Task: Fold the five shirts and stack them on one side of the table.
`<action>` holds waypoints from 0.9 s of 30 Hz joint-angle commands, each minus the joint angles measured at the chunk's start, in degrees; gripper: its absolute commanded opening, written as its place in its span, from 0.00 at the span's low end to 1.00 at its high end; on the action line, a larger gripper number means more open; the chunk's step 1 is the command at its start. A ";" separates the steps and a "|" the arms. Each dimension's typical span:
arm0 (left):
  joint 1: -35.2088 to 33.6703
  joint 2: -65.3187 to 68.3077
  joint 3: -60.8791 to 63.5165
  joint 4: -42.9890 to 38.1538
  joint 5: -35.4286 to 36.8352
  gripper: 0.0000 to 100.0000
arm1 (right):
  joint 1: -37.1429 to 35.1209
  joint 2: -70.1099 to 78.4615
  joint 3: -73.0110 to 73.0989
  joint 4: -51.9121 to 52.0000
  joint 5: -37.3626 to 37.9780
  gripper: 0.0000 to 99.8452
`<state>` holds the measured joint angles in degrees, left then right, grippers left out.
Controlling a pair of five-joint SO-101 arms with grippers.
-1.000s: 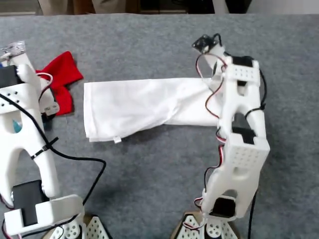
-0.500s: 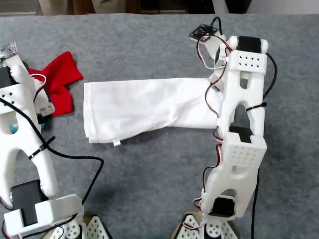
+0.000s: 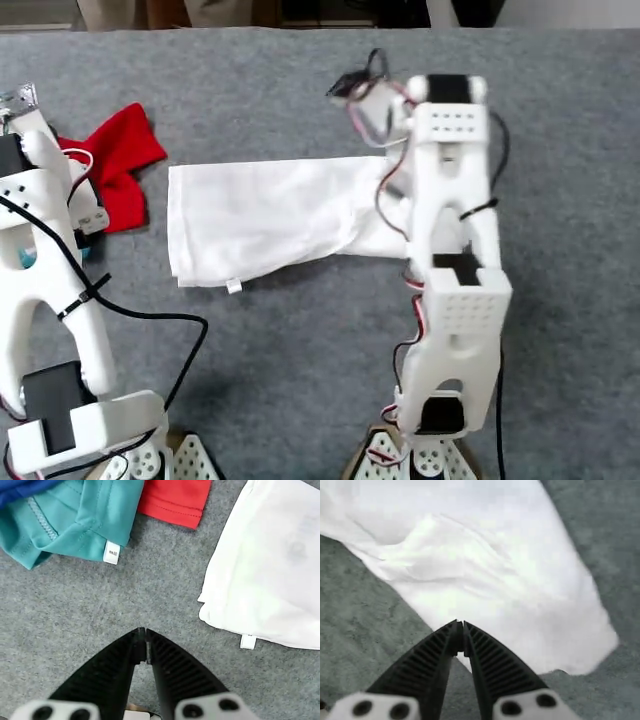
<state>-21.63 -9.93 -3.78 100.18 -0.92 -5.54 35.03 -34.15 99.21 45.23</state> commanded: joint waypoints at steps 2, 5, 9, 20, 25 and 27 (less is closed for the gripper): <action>-0.53 -2.59 -0.79 0.53 -0.26 0.02 | -2.07 -5.49 12.70 -6.95 -2.81 0.00; -0.09 -2.59 -0.79 0.53 -0.26 0.02 | -3.47 -7.52 20.79 -17.85 -6.07 0.00; 0.00 -2.59 -0.62 -0.53 -0.26 0.02 | -8.31 -7.69 28.00 -30.51 -10.64 0.00; -0.44 -2.59 -0.79 -1.14 -0.44 0.02 | -7.69 -8.13 26.33 -27.60 -11.16 0.00; 0.09 -2.59 -0.79 -1.14 -0.44 0.02 | -4.88 -8.13 17.45 -20.48 -9.58 0.00; 0.53 -2.59 -0.79 -1.58 -0.44 0.02 | -5.05 -8.13 13.76 -19.16 -9.58 0.00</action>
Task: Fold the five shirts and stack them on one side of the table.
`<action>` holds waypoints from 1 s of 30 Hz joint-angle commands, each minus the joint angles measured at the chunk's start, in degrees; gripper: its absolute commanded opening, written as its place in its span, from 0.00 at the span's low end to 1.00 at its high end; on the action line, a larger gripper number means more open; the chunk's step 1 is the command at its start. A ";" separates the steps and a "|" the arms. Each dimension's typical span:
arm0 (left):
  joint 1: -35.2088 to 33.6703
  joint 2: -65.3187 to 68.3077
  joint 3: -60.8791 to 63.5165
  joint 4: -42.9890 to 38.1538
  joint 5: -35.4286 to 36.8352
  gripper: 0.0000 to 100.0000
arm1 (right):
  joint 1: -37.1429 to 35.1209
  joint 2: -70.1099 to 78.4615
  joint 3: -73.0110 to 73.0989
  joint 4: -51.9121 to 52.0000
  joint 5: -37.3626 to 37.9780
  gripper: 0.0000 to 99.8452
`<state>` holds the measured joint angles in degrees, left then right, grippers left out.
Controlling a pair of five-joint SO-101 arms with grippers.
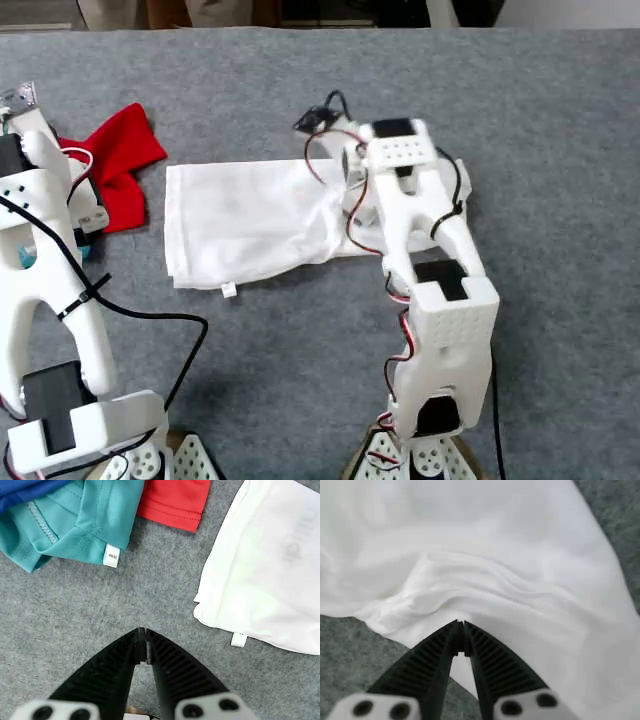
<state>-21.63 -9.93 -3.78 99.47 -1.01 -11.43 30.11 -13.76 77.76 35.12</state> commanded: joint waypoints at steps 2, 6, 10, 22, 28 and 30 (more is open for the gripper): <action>1.14 -2.59 -0.79 -1.14 -0.35 0.02 | 0.57 -3.21 -10.24 3.52 0.18 0.00; 1.49 -2.59 -0.79 -1.14 -0.26 0.02 | -1.36 -2.42 -13.23 3.16 -2.90 0.00; 1.49 -2.59 -0.70 -1.14 -0.26 0.02 | -3.47 1.19 -8.57 -1.32 -3.08 0.00; 1.58 -1.98 0.88 -1.23 -8.35 0.02 | 1.10 7.25 -19.74 4.22 -2.99 0.00; 5.98 -1.89 3.16 -3.08 -8.44 0.03 | 3.30 3.12 -37.41 10.73 -2.73 0.00; 8.00 -1.27 3.69 -4.92 -8.18 0.07 | 5.32 3.03 -41.71 10.90 -2.99 0.00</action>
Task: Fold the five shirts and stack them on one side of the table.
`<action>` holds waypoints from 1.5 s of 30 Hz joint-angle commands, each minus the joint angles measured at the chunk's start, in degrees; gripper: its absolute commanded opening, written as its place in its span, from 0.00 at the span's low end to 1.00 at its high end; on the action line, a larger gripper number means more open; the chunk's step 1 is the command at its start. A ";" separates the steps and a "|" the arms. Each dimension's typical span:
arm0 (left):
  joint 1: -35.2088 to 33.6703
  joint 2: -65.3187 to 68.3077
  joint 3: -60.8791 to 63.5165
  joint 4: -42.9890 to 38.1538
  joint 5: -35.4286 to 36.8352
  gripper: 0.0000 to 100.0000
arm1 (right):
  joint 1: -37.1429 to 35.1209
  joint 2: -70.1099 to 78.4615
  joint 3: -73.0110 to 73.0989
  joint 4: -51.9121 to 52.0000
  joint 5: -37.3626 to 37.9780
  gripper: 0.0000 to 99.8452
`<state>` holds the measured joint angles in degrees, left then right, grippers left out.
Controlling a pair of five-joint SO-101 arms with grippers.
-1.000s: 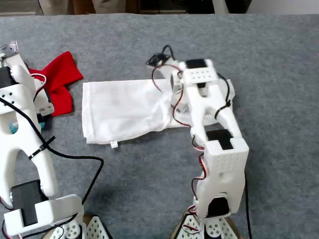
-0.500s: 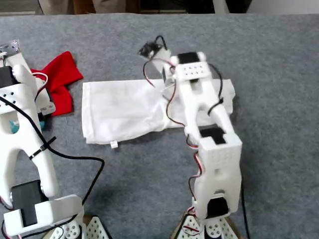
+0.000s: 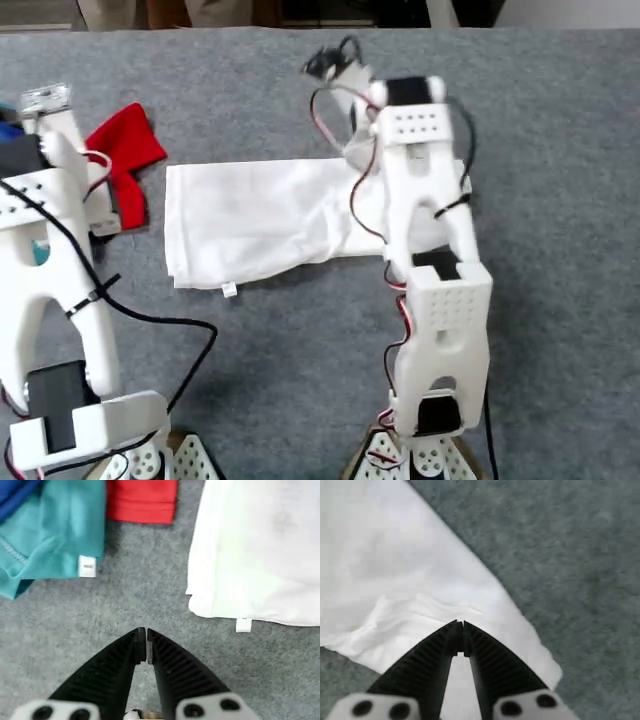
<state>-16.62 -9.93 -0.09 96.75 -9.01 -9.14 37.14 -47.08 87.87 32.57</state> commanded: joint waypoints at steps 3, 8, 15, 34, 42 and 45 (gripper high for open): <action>3.87 2.51 0.09 -4.84 1.49 0.17 | 7.60 -4.09 -12.18 2.64 -0.79 0.00; 4.13 15.52 -3.87 -7.12 2.55 0.24 | 17.54 -4.00 -14.99 7.12 -6.59 0.00; 7.38 33.63 -17.49 -2.20 2.64 0.24 | 28.09 -3.91 -15.52 8.79 -6.15 0.00; 6.24 54.99 -31.56 -1.76 15.12 0.21 | 35.03 -3.91 -15.16 9.23 -4.75 0.00; 8.88 56.84 -31.65 -1.85 14.86 0.05 | 34.86 -4.44 -15.78 8.97 -4.92 0.00; 11.96 56.75 -32.44 -1.67 14.24 0.02 | 35.03 -4.53 -19.03 9.05 -5.45 0.00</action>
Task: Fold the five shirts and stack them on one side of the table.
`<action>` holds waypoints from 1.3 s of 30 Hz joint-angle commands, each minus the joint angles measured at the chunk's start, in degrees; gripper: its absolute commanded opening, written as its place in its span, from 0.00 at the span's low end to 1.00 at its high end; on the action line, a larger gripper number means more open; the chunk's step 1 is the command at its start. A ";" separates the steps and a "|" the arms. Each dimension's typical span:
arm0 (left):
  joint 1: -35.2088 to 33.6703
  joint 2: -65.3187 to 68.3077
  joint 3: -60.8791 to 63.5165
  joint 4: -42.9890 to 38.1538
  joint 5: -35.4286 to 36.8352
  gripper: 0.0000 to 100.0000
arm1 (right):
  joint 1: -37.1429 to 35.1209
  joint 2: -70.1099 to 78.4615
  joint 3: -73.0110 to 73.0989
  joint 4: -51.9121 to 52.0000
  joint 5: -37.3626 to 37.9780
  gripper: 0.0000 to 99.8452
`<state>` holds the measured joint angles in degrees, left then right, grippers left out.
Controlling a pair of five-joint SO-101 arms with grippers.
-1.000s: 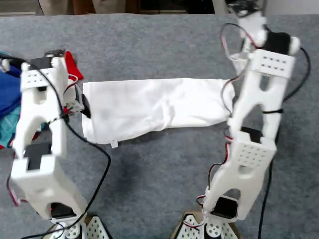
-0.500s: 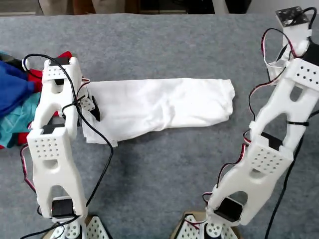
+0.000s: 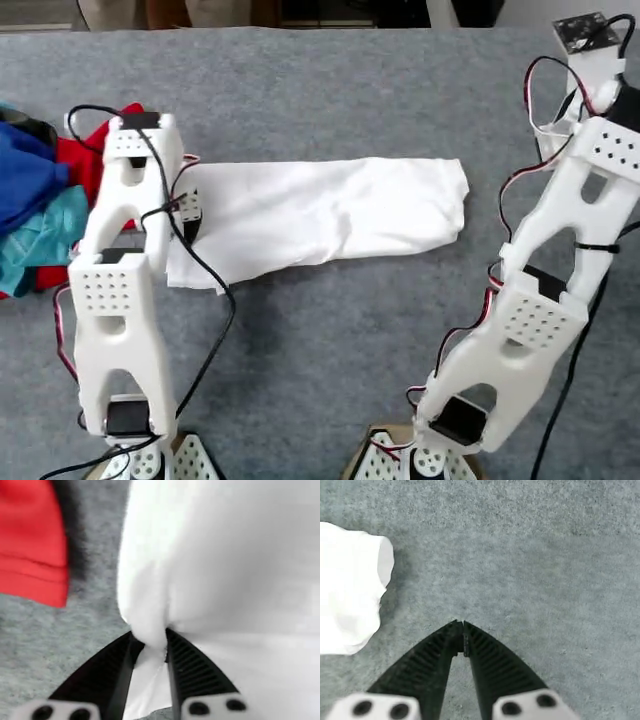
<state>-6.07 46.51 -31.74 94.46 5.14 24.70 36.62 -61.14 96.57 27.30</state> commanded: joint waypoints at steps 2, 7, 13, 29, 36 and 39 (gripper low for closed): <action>3.69 0.31 -3.43 2.46 -1.41 0.02 | 1.45 -4.35 -8.40 -0.26 -2.37 0.00; 9.76 0.22 -14.59 6.33 -2.55 0.02 | 3.03 -3.91 -21.05 -1.41 -10.73 0.00; 15.74 -6.02 -20.66 6.42 -2.55 0.02 | 6.99 -3.91 -32.66 -1.49 -19.87 0.00; 37.36 -13.14 -24.00 -9.23 0.35 0.02 | 12.79 -4.18 -34.33 -8.70 -21.71 0.00; 41.58 -13.14 -15.74 -27.87 8.70 0.02 | 14.11 -4.26 -34.33 -9.05 -21.36 0.00; 42.99 -13.14 -13.36 -32.79 9.14 0.02 | 14.73 -4.26 -34.33 -9.14 -21.36 0.00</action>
<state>35.25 36.92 -45.71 66.86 13.05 38.24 36.44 -93.32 88.92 5.85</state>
